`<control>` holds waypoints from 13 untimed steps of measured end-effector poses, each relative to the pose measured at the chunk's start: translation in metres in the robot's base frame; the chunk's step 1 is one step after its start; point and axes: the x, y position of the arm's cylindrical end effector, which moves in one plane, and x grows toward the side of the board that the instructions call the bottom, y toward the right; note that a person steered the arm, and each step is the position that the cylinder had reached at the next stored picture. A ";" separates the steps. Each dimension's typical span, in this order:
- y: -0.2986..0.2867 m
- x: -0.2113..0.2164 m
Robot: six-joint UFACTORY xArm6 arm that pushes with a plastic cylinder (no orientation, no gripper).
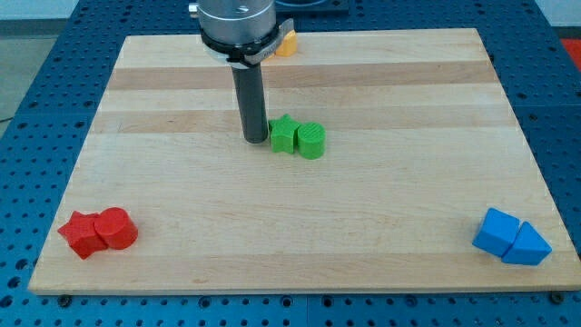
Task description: Move the green star to the bottom of the yellow heart
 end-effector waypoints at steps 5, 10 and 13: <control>0.004 0.021; 0.062 -0.026; 0.009 -0.042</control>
